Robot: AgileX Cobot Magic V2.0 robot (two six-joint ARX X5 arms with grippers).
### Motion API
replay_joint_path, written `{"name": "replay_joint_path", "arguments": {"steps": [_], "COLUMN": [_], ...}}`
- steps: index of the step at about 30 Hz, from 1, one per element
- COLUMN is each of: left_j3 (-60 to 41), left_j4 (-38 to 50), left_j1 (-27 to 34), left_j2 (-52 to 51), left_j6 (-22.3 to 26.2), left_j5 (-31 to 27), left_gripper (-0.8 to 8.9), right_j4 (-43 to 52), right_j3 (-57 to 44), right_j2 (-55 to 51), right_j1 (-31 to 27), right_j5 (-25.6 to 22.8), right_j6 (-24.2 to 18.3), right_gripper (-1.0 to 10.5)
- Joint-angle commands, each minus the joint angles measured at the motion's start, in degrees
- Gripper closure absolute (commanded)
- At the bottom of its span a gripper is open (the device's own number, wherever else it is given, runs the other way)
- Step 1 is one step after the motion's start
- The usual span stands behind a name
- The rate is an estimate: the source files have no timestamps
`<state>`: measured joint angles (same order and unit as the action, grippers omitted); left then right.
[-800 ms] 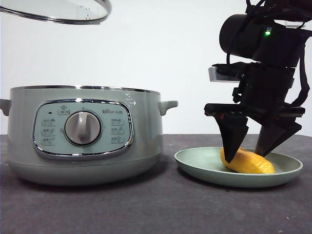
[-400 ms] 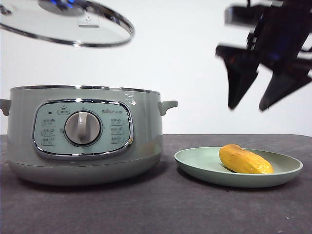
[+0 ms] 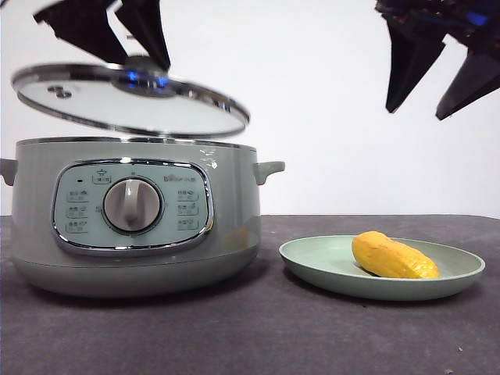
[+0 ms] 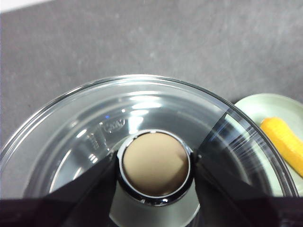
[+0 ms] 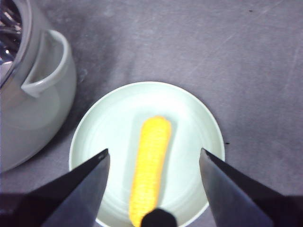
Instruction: Take the corn out from the steamer,put the corn on the plate,close the lid
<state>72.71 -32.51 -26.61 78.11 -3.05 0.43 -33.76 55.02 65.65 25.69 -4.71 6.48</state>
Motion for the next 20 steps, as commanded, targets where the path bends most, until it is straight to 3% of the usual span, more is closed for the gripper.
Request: {"name": "replay_joint_path", "arguments": {"steps": [1, 20], "left_j3": [0.61, 0.59], "left_j4": [2.47, -3.21], "left_j1": [-0.50, -0.85], "left_j2": [0.96, 5.09], "left_j6": [-0.35, -0.28], "left_j5": [-0.09, -0.31], "left_gripper": [8.22, 8.16], "right_j4": [-0.35, -1.38], "right_j3": [-0.39, -0.39], "right_j2": [-0.26, -0.26], "right_j1": [-1.11, -4.33], "right_j5": [-0.31, -0.24], "right_j6": [0.50, 0.04], "right_gripper": [6.3, 6.3]}}
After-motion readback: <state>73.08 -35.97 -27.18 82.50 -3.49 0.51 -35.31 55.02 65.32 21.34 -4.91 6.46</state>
